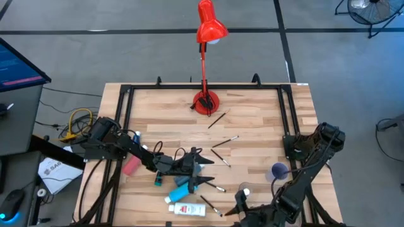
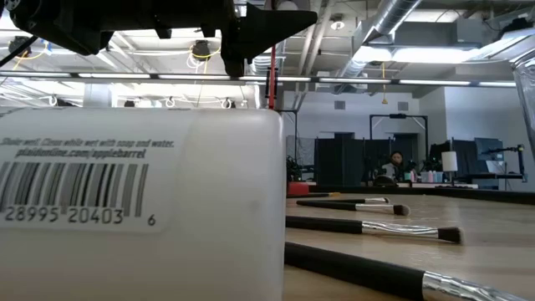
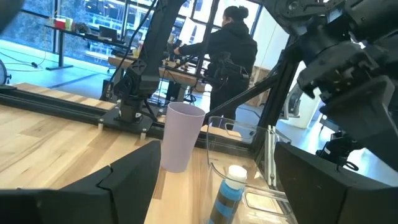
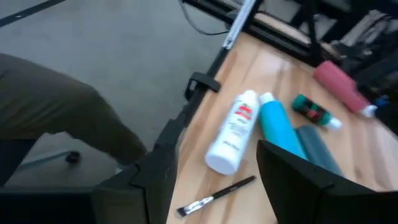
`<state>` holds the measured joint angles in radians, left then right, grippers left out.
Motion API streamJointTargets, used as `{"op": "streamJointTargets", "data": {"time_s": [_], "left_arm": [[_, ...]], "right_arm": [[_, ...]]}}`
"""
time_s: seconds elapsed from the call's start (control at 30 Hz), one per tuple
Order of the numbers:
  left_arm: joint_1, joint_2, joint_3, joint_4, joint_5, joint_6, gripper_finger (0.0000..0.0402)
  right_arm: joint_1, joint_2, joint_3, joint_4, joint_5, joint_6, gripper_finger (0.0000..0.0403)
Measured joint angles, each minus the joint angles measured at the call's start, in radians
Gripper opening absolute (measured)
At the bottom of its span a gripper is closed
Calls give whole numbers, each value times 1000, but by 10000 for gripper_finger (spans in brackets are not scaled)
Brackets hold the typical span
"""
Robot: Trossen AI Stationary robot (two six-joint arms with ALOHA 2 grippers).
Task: Pick & Place Paint Supplies
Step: Put the dark blue paint bottle into the transparent bin
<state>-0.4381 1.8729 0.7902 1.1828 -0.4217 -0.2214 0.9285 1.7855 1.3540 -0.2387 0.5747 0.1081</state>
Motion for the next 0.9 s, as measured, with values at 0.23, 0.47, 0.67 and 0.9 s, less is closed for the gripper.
{"op": "streamJointTargets", "data": {"time_s": [0.23,0.47,0.67,0.9], "left_arm": [[0,0,0,0,0,0,296],[0,0,0,-1,0,0,296],[0,0,-1,-2,0,0,296],[0,0,-1,-5,0,0,296]], "right_arm": [[-21,-3,-2,-2,-51,-14,209],[-23,-68,-35,-20,-50,-28,209],[-31,-176,-262,270,-50,-55,209],[-71,-355,-496,482,-50,-24,209]]}}
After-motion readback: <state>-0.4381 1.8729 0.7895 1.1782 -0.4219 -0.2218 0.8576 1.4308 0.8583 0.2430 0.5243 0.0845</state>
